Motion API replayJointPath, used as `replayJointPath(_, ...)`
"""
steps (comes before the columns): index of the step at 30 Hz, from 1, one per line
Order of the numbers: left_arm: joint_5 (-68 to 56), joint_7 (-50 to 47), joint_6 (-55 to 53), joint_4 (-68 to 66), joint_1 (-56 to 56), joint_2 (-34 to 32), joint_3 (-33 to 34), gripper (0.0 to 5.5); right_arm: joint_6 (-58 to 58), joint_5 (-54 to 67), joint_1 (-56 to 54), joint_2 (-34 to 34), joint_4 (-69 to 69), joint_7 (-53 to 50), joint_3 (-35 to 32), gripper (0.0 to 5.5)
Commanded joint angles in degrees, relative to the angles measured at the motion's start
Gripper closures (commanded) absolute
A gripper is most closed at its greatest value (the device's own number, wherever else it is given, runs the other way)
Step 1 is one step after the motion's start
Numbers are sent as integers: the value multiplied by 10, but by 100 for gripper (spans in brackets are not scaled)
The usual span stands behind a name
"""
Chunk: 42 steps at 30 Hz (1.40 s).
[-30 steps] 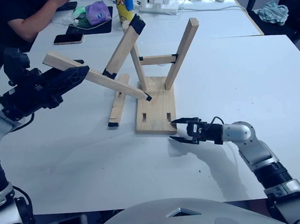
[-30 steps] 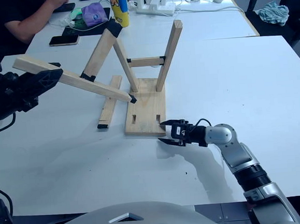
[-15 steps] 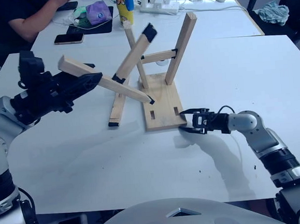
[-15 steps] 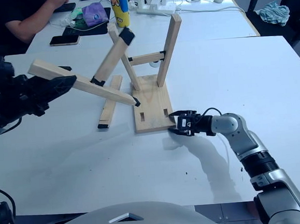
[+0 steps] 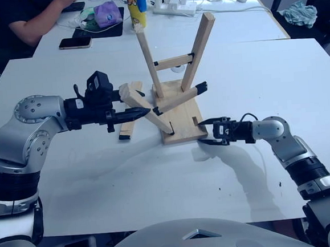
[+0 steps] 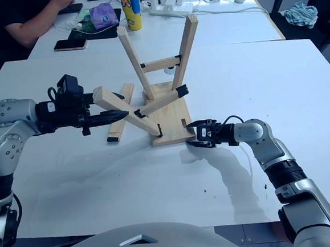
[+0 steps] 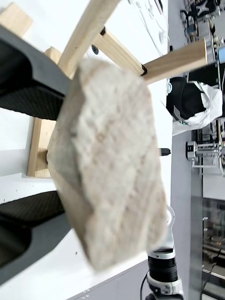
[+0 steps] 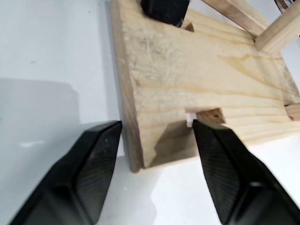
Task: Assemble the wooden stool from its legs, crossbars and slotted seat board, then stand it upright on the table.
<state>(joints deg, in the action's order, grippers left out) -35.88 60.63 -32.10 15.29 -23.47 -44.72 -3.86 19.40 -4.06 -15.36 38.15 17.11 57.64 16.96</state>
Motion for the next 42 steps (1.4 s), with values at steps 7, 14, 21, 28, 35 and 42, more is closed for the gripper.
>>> replayJointPath(7,51,51,4,-76,-58,-23,-17,343,-21,-11,6,-7,-1,7,16,268)
replayJointPath(14,61,86,-19,-79,-92,-28,-33,343,-34,-14,17,-9,-15,2,20,268)
replayJointPath(21,90,97,-17,-83,-123,-2,-74,343,-50,-13,17,-11,-28,0,26,268)
replayJointPath(28,112,104,-15,-91,-138,35,-121,343,-58,-15,13,-12,-32,2,30,268)
replayJointPath(35,100,72,-31,-56,-75,68,-131,343,-66,-15,18,-15,-41,0,33,268)
replayJointPath(42,94,42,-29,-33,23,58,-122,343,-76,-11,19,-16,-45,6,37,268)
